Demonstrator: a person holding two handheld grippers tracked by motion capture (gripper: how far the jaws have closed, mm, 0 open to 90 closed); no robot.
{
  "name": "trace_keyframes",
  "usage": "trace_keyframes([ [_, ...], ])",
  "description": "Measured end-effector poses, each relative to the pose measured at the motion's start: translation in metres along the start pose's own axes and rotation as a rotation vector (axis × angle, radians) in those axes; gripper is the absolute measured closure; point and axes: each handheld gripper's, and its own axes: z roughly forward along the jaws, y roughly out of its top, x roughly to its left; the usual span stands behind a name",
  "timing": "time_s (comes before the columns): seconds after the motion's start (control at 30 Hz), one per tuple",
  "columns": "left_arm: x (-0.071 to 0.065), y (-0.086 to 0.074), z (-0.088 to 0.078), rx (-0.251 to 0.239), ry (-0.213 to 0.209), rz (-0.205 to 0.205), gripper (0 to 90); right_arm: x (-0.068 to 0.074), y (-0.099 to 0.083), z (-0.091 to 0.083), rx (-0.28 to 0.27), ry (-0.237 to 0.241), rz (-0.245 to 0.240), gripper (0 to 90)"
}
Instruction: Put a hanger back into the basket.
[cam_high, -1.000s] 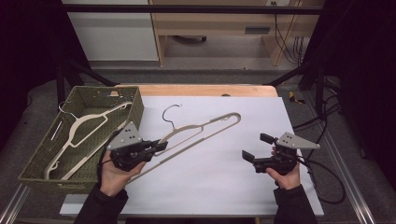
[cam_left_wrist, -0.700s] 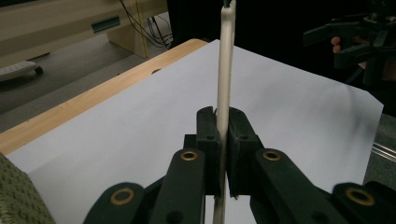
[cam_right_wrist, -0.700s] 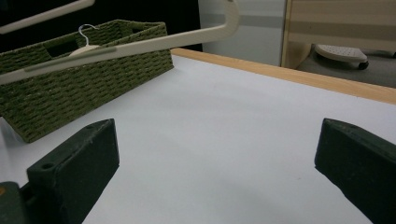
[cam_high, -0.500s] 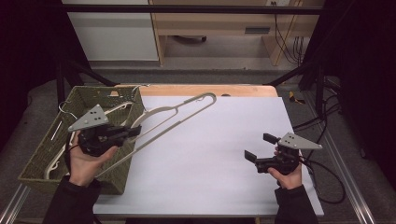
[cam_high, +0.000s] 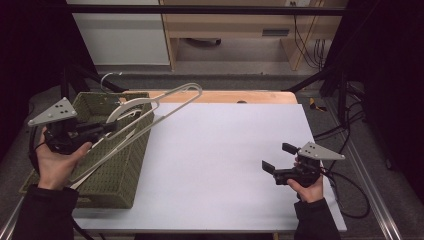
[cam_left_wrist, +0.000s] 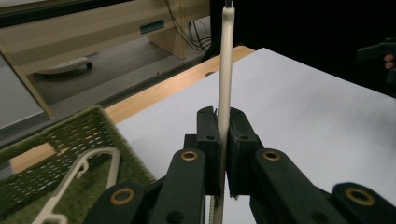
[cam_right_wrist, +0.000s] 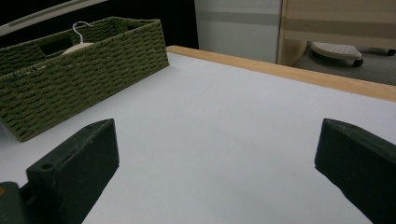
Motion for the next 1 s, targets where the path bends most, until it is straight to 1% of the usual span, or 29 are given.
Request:
trace_keyframes([
  [0.1, 0.014, -0.004, -0.004, 0.004, 0.026, -0.007, 85.3, 0.000, 0.000, 0.000, 0.002, 0.000, -0.002, 0.3],
  [0.2, 0.028, -0.008, -0.008, 0.004, 0.050, -0.022, 85.2, 0.000, 0.000, 0.001, 0.003, -0.005, -0.003, 0.3],
  [0.37, 0.049, -0.020, -0.011, 0.006, 0.076, -0.058, 85.3, 0.000, -0.001, 0.001, 0.002, -0.006, -0.006, 0.3],
  [0.4, 0.053, -0.022, -0.011, 0.009, 0.081, -0.059, 85.2, 0.000, -0.001, 0.001, 0.002, -0.007, -0.007, 0.3],
  [0.63, 0.073, -0.035, -0.013, 0.018, 0.103, -0.069, 85.2, 0.000, -0.001, 0.003, 0.009, -0.011, -0.008, 0.3],
  [0.77, 0.084, -0.040, -0.013, 0.026, 0.125, -0.079, 85.2, -0.001, -0.001, 0.003, 0.008, -0.011, -0.011, 0.3],
  [1.0, 0.099, -0.054, -0.011, 0.044, 0.155, -0.118, 85.2, -0.001, -0.002, 0.003, 0.011, -0.015, -0.008, 0.2],
])
